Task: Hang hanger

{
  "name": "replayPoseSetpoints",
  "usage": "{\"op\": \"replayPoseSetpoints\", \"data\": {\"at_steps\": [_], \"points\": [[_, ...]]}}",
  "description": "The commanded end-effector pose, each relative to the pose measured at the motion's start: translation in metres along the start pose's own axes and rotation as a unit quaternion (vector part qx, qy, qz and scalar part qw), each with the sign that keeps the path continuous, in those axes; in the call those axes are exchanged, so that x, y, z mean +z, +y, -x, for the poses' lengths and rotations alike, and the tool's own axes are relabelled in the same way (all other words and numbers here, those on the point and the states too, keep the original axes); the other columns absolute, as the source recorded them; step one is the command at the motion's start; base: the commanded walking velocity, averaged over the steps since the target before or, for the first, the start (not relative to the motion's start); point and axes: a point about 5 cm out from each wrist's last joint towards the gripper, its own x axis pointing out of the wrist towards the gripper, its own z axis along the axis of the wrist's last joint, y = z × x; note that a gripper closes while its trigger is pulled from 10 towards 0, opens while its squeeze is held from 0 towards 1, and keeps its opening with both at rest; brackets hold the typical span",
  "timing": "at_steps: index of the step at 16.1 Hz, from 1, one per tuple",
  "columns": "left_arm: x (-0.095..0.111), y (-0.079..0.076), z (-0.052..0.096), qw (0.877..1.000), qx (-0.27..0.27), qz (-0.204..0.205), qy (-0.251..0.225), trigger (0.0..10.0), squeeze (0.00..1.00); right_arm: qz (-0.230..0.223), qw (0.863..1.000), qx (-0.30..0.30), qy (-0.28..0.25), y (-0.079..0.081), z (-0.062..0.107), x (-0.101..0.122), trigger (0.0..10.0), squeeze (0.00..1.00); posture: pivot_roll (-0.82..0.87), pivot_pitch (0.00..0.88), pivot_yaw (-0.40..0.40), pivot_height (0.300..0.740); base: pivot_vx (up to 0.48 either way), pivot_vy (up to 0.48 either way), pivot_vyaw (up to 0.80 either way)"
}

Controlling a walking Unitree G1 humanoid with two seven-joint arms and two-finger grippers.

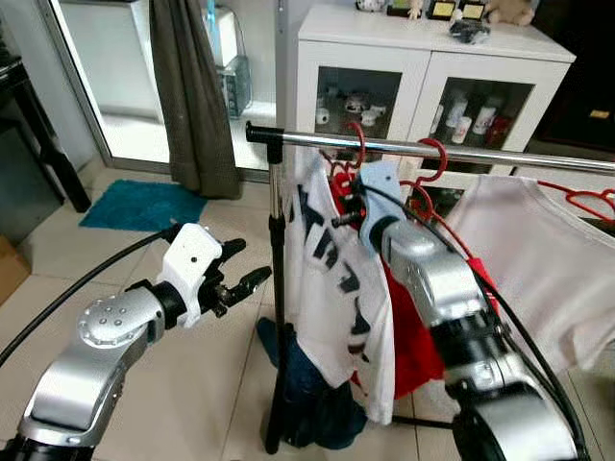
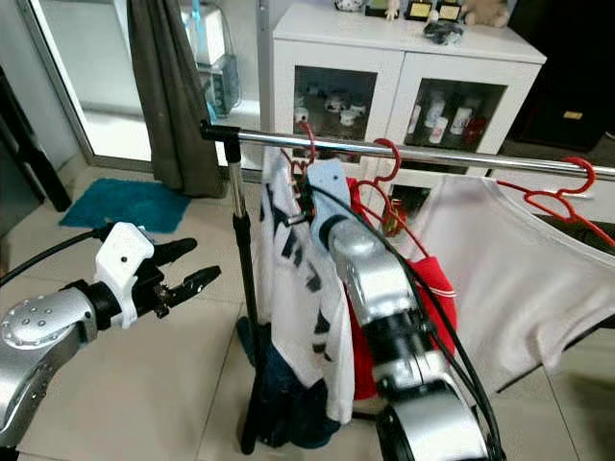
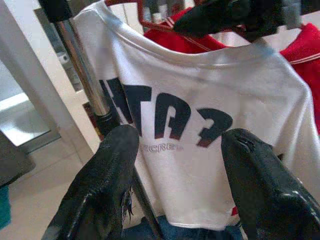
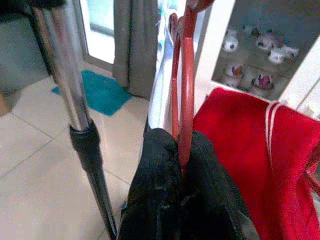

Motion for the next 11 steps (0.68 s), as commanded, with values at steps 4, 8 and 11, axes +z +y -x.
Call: {"op": "replayPoseSetpoints", "data": {"at_steps": [4,8,11], "points": [[0.005,-0.002,0.001,1.000,-0.013,-0.008,-0.004,10.0,0.00,0.004,1.000,-0.012,0.020,-0.003,-0.017,0.012,10.0,0.00,-0.09,0.000,-0.021,0.740,0.000,0.000,0.00],[0.003,-0.003,0.004,1.000,-0.015,-0.009,0.001,10.0,0.00,0.009,0.998,0.007,0.061,0.007,-0.029,0.009,10.0,0.00,-0.08,0.000,-0.033,0.740,0.000,0.000,0.00],[0.001,-0.004,0.005,1.000,-0.014,-0.007,0.004,10.0,0.00,0.009,0.997,0.018,0.072,0.011,-0.030,0.005,10.0,0.00,-0.08,0.000,-0.045,0.740,0.000,0.000,0.00]]}}
